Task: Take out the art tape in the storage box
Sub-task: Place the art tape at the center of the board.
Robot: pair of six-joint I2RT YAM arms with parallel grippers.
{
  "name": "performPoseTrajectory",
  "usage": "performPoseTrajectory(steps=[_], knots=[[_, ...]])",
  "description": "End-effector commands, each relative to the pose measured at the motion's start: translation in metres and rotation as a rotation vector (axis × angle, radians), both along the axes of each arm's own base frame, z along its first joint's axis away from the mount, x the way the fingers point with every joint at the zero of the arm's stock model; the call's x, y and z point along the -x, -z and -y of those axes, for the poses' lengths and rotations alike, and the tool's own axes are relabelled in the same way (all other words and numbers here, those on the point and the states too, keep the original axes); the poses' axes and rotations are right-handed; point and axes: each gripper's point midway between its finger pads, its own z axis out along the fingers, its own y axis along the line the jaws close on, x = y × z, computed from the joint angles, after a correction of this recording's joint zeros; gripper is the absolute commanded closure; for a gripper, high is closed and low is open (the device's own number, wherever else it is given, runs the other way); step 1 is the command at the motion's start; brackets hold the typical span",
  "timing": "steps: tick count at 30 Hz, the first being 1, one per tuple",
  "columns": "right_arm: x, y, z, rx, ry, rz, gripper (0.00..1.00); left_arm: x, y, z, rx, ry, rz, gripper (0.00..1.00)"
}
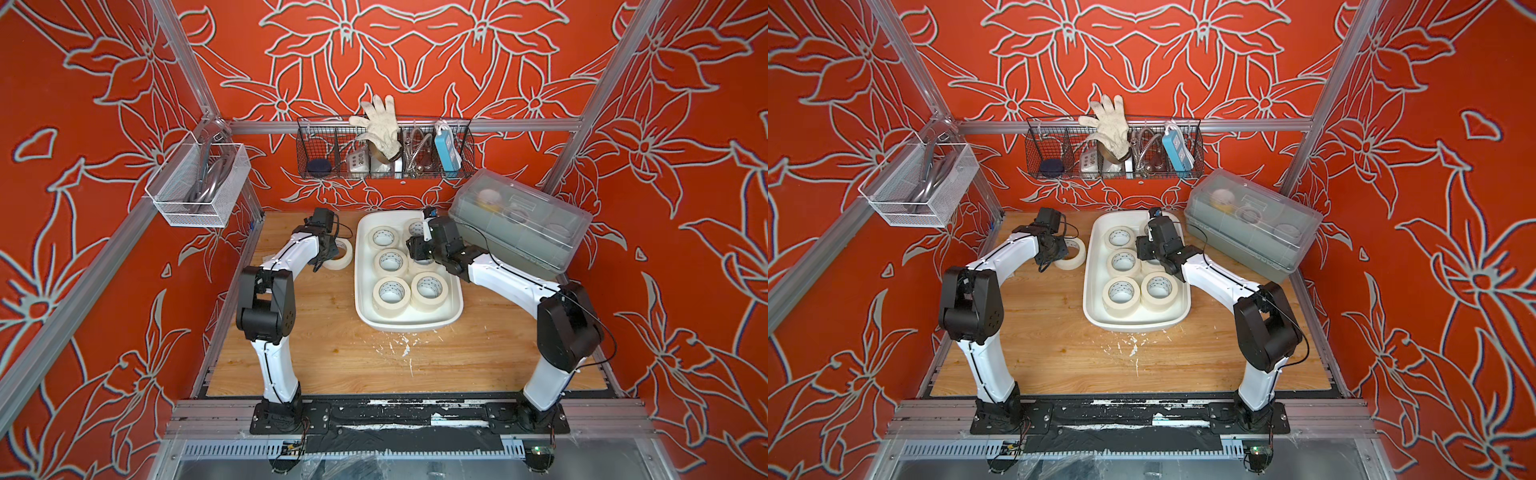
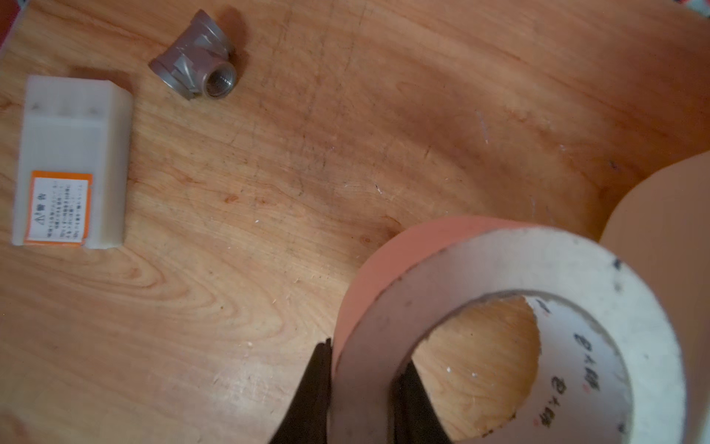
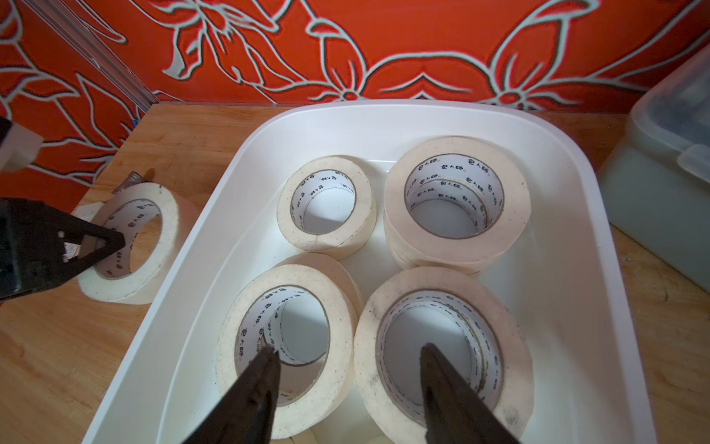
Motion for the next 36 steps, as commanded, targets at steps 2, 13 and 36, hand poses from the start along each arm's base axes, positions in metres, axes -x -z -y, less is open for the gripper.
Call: performPoseTrajectory(steps=[2,13,36], knots=[[0.0,0.013,-0.003,-0.014,-0.003,-0.023,0.39,-0.025,0.001,-0.001,0.007,-0.018,0.042,1.0],[-0.002,0.018,-0.003,-0.013,0.007,-0.031,0.39,-0.035,0.029,0.007,0.044,0.001,0.004,0.9],[-0.015,-0.002,0.025,-0.068,0.154,-0.087,0.38,-0.011,-0.038,0.006,0.059,0.0,0.101,0.44]])
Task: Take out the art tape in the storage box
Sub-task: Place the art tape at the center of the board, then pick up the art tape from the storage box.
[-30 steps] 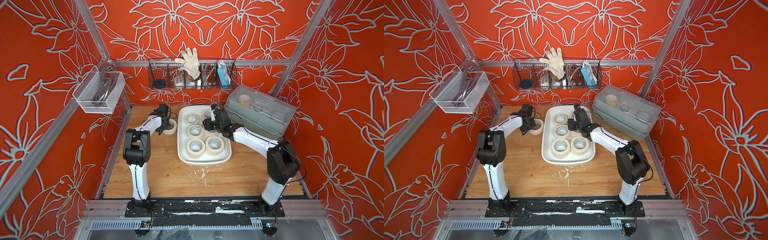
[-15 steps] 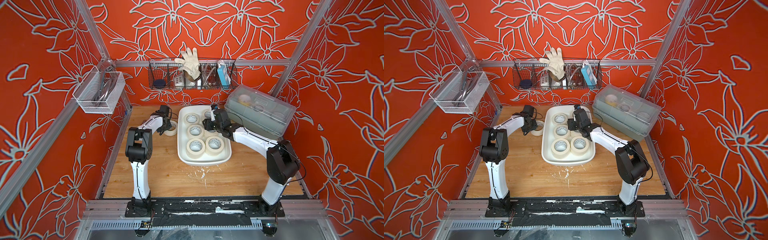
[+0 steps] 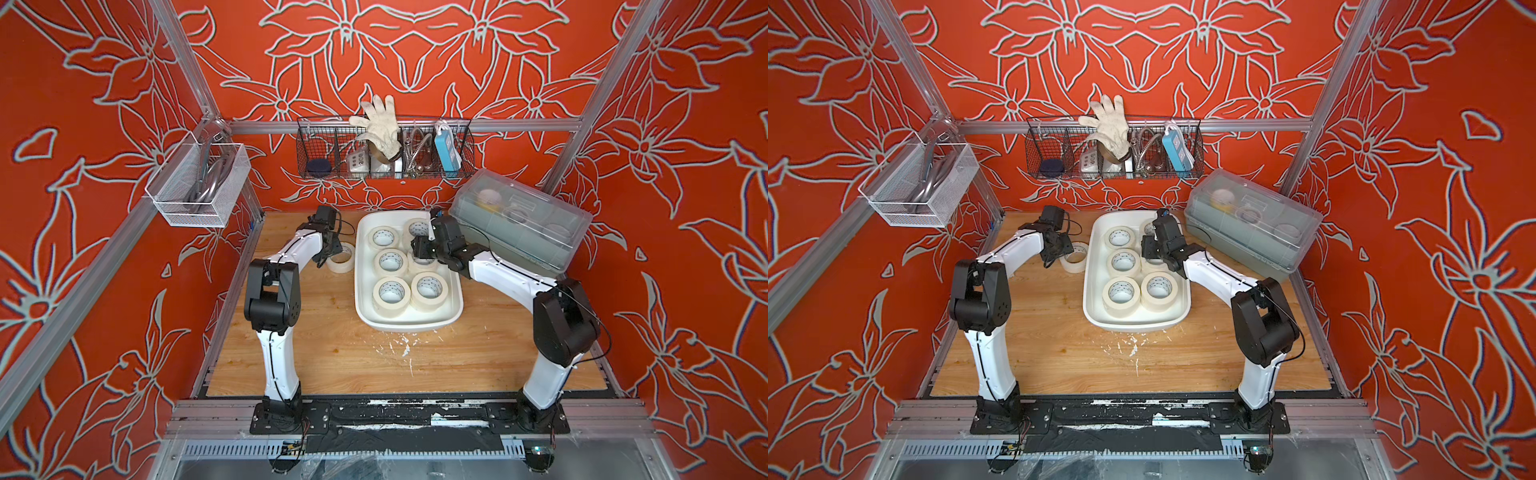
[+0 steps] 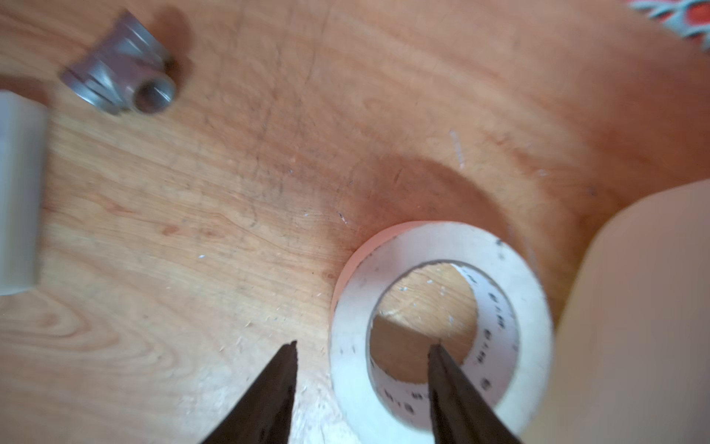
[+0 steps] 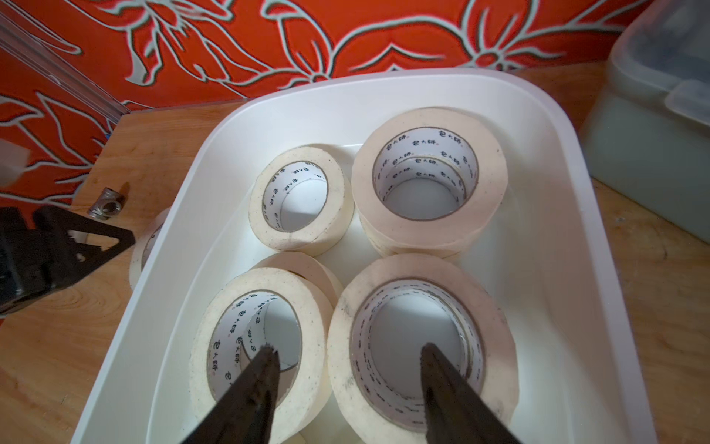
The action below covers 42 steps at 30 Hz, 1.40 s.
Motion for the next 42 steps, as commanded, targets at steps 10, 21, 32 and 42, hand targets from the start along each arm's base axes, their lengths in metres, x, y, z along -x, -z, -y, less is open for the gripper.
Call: performPoseTrajectory(steps=[10,21,32,42], knots=[[-0.008,-0.034,0.035,0.005,0.256,-0.069,0.35,0.043,-0.1,0.013,0.106,0.045,0.167,0.31],[-0.02,-0.029,0.056,-0.084,0.471,-0.119,0.3,0.094,-0.139,0.042,0.266,0.119,0.264,0.22],[-0.043,0.023,0.055,-0.043,0.564,-0.269,0.3,0.117,-0.151,0.075,0.26,0.199,0.3,0.16],[-0.072,0.065,0.059,0.019,0.604,-0.346,0.32,0.13,-0.162,0.081,0.205,0.234,0.315,0.16]])
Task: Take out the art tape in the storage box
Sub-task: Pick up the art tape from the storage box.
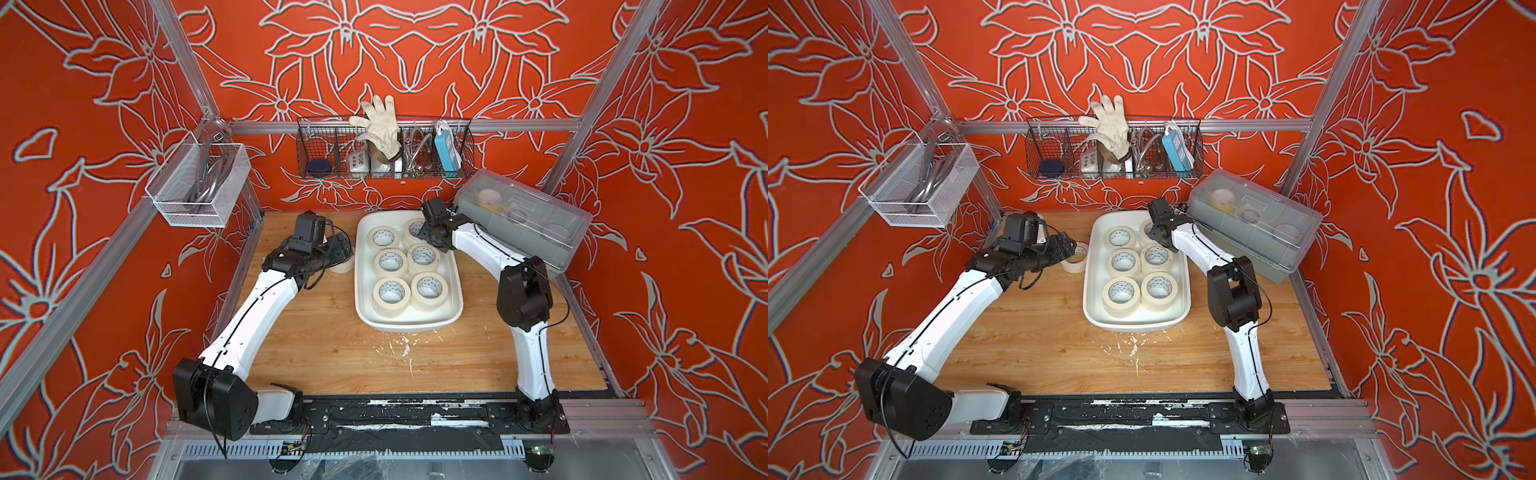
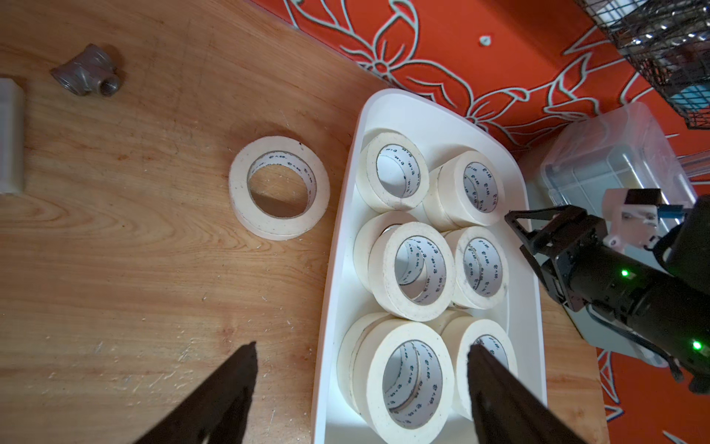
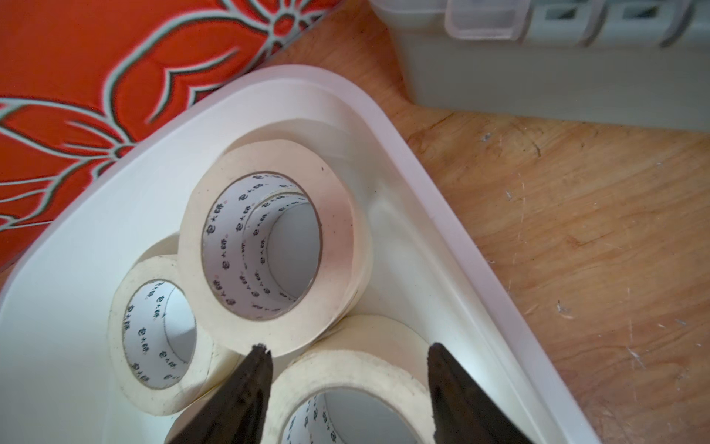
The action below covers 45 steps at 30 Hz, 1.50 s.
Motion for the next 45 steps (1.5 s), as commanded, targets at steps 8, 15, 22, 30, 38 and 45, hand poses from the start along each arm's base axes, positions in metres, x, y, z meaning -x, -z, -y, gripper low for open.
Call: performPoseTrajectory(steps=[8,15,22,30,38,45], knots=[[-0.032,0.026,0.01,0.073,-0.019,-0.038,0.35,0.013,-0.014,0.002,-0.066,0.02,0.035,0.16],[-0.043,0.024,0.02,0.053,0.035,-0.002,0.4,0.014,-0.016,0.002,-0.081,0.021,0.043,0.16],[-0.046,0.036,0.015,0.03,0.036,-0.016,0.46,0.014,-0.016,-0.002,-0.101,0.012,0.049,0.16],[-0.048,0.041,0.011,0.01,0.035,-0.021,0.53,0.012,-0.017,0.0,-0.097,0.016,0.052,0.16],[-0.045,0.021,0.011,0.008,0.006,0.002,0.79,0.013,-0.019,0.0,-0.094,0.016,0.061,0.16],[-0.034,-0.026,0.016,0.007,-0.034,0.097,0.95,0.012,-0.018,0.001,-0.086,0.017,0.065,0.16]])
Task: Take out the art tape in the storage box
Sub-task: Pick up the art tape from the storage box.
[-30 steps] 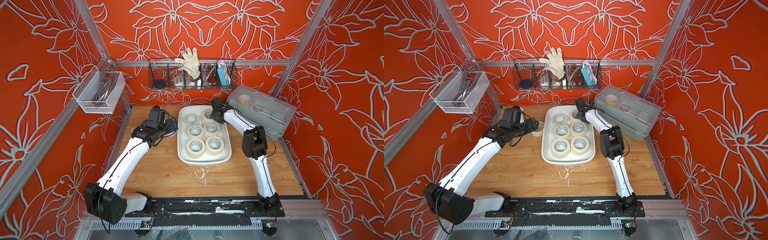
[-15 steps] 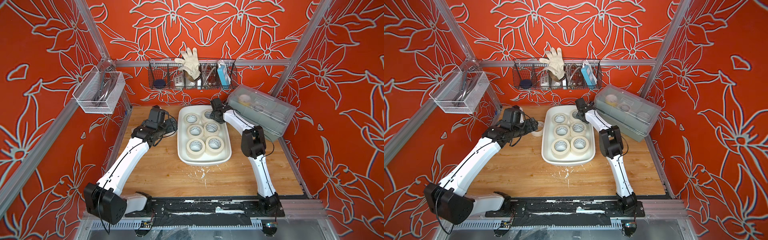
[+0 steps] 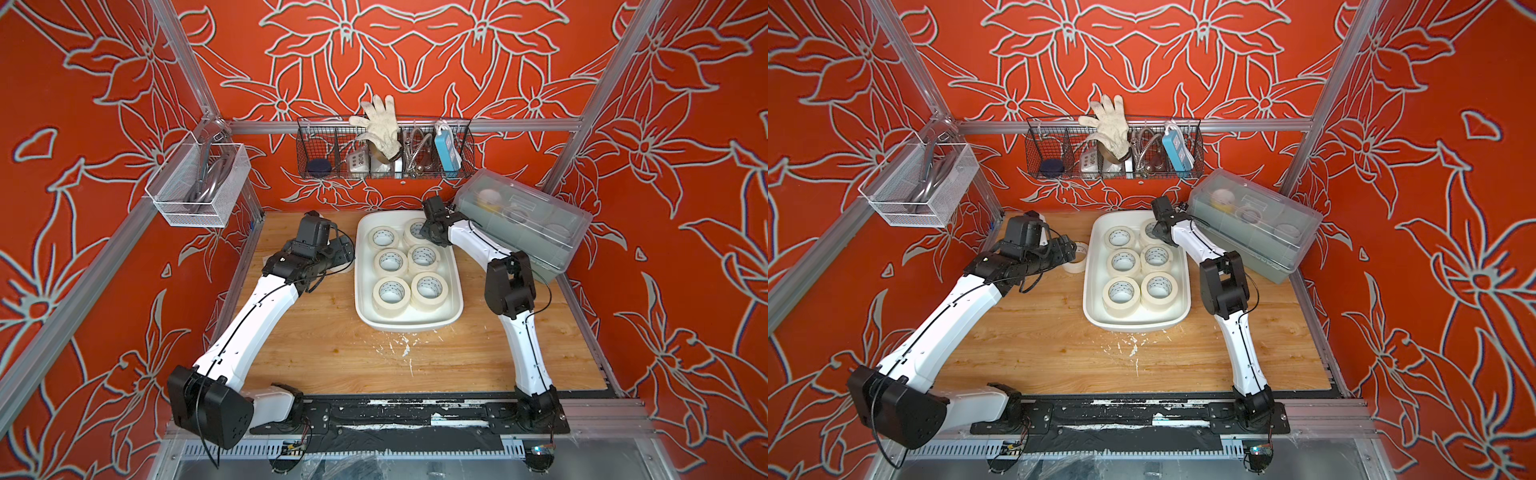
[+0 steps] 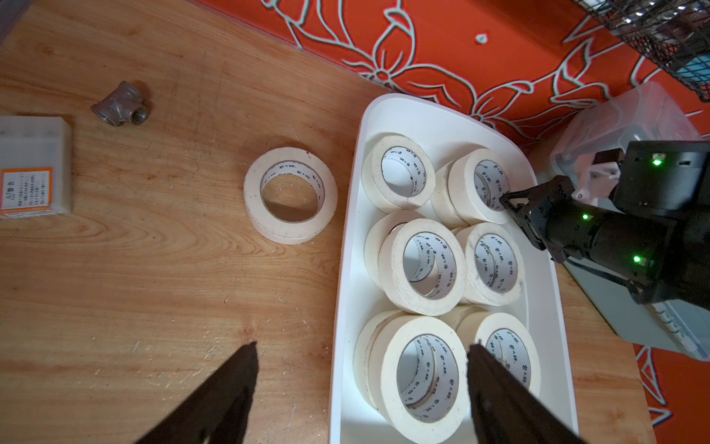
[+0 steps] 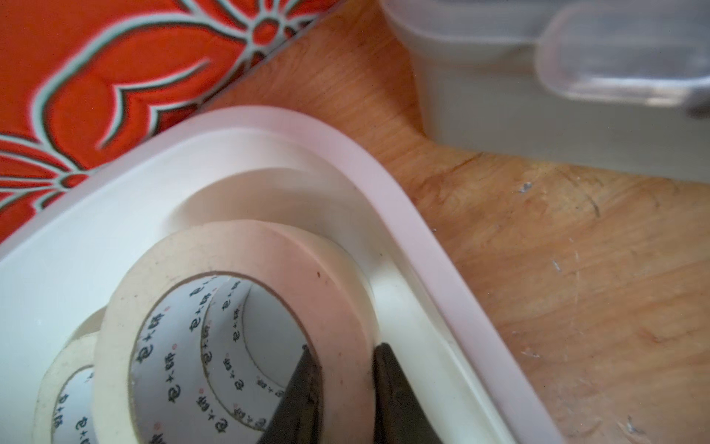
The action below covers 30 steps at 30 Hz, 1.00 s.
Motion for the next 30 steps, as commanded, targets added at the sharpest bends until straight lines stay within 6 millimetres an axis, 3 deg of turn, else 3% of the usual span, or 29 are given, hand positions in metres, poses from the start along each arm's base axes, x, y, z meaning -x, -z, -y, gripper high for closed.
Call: performPoseTrajectory(steps=[1,9,17,24,30], knots=[[0.002,-0.061,0.004,-0.014,-0.03,0.114,0.96,0.003,-0.01,0.001,0.001,0.01,0.035,0.16],[0.024,-0.116,0.005,0.008,-0.141,0.2,0.98,0.002,-0.007,0.003,0.004,0.014,0.032,0.16],[0.061,-0.148,0.004,0.02,-0.26,0.23,0.99,0.002,-0.007,0.008,0.005,0.028,0.033,0.16],[0.105,-0.157,0.0,0.041,-0.412,0.238,1.0,0.003,-0.01,0.02,0.001,0.067,0.049,0.16],[0.143,-0.155,-0.003,0.071,-0.505,0.244,0.99,0.002,-0.016,0.049,-0.009,0.168,0.081,0.16]])
